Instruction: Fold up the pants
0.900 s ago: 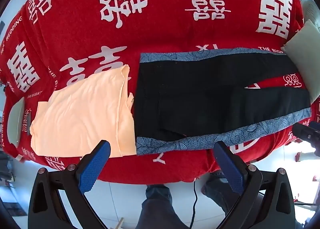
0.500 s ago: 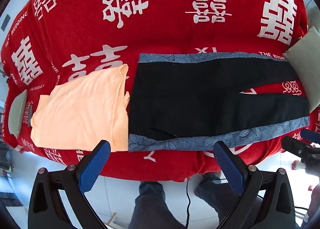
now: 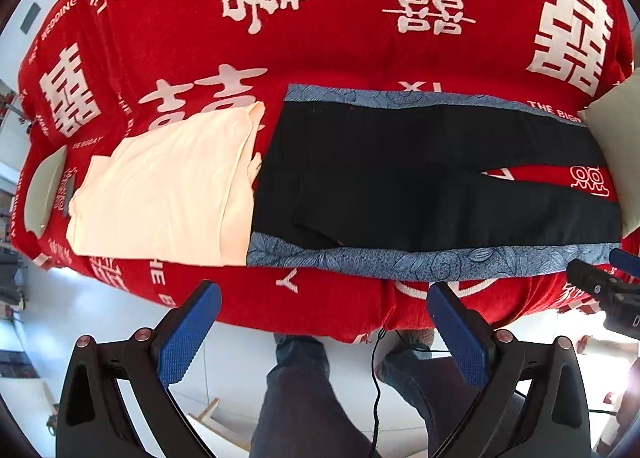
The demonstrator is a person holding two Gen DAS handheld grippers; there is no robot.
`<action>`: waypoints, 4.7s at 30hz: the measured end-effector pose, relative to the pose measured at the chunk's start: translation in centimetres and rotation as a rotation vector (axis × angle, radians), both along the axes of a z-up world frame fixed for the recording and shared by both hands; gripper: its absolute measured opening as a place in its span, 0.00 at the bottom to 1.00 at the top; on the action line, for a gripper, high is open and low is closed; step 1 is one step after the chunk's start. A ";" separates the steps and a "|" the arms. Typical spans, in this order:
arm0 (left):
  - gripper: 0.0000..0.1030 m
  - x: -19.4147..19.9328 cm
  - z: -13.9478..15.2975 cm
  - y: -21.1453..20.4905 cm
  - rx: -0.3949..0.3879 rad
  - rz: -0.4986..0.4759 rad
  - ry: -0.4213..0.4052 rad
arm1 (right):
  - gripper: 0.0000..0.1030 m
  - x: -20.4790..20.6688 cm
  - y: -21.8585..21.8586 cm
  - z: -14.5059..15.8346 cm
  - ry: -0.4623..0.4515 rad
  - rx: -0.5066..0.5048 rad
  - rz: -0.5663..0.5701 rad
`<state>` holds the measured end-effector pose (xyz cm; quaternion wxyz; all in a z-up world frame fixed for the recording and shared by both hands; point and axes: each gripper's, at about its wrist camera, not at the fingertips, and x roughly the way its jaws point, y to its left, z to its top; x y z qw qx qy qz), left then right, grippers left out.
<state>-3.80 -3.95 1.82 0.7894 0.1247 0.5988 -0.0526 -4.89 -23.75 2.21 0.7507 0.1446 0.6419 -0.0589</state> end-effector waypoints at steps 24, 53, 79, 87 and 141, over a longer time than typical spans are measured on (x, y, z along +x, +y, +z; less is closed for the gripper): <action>1.00 1.6 -4.4 0.6 0.023 -0.087 0.001 | 1.00 0.7 -0.7 -2.6 0.031 -0.083 -0.083; 1.00 7.1 -17.3 1.5 -0.133 -0.054 0.085 | 1.00 4.1 2.1 -15.0 0.090 -0.086 -0.096; 0.85 4.0 -23.6 9.7 -0.494 0.183 0.320 | 0.72 -0.6 3.9 -26.6 -0.180 0.951 -0.435; 0.85 4.7 -25.2 10.3 -0.679 0.333 0.388 | 0.72 2.4 2.5 -21.6 -0.346 1.056 -0.433; 0.19 29.5 -16.5 0.8 -0.569 0.211 0.028 | 0.07 22.4 -15.6 -17.9 -0.148 0.652 -0.289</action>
